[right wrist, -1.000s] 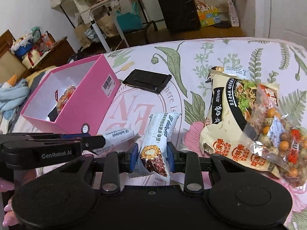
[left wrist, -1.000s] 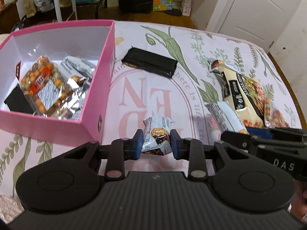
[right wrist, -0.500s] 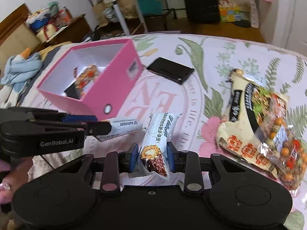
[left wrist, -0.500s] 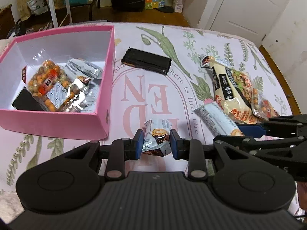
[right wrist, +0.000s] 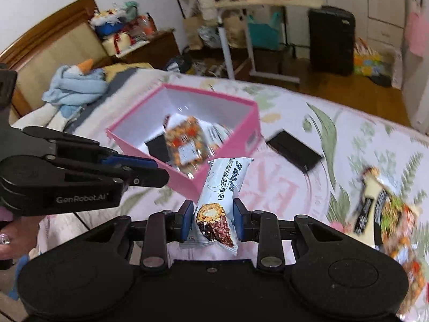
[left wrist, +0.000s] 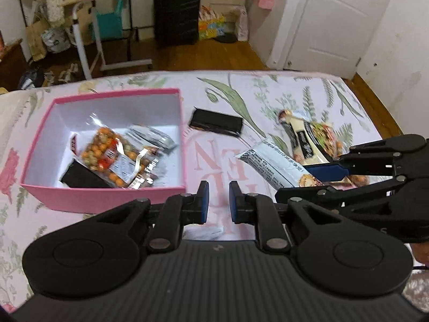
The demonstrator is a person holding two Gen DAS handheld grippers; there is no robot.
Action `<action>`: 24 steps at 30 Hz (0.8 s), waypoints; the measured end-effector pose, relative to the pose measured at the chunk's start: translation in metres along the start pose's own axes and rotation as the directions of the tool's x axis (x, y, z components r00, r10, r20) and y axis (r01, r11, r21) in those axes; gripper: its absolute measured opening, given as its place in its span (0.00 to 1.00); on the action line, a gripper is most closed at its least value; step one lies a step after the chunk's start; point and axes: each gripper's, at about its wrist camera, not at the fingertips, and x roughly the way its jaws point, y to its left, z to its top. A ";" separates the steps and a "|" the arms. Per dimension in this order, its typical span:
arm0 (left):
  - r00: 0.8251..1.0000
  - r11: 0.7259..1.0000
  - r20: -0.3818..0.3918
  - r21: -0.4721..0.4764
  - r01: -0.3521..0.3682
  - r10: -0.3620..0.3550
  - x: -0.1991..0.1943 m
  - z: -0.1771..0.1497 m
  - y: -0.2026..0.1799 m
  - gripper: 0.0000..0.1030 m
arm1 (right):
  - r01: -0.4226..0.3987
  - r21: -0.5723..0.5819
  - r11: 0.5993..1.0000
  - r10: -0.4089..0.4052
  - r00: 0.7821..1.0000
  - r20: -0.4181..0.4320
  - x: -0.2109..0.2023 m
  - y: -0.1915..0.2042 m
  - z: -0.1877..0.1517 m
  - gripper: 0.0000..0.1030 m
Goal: Organize snacks
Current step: 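Carry the white bar into the pink box and open the right gripper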
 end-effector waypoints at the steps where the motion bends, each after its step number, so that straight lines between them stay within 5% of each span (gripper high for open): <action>1: 1.000 1.000 0.002 -0.010 -0.001 0.001 -0.001 0.002 0.005 0.15 | -0.001 -0.011 1.000 0.001 1.000 0.008 0.002 0.002 0.004 0.34; 9: 0.993 0.999 -0.108 0.015 0.037 -0.035 0.030 -0.003 0.038 0.15 | -0.016 0.006 1.000 0.016 1.000 -0.019 0.023 0.001 0.007 0.34; 12: 0.986 0.990 -0.165 0.142 0.015 0.009 0.054 -0.016 0.038 0.18 | -0.012 0.021 1.000 0.013 0.999 -0.044 0.031 -0.003 0.000 0.34; 19: 0.960 0.882 -0.275 0.462 0.090 0.046 0.101 -0.047 0.032 0.32 | 0.013 0.062 0.998 -0.009 0.997 -0.072 0.039 -0.019 -0.010 0.35; 24: 0.951 0.796 -0.309 0.580 0.172 0.019 0.126 -0.061 0.031 0.42 | 0.032 0.079 0.996 -0.025 0.995 -0.093 0.044 -0.027 -0.016 0.35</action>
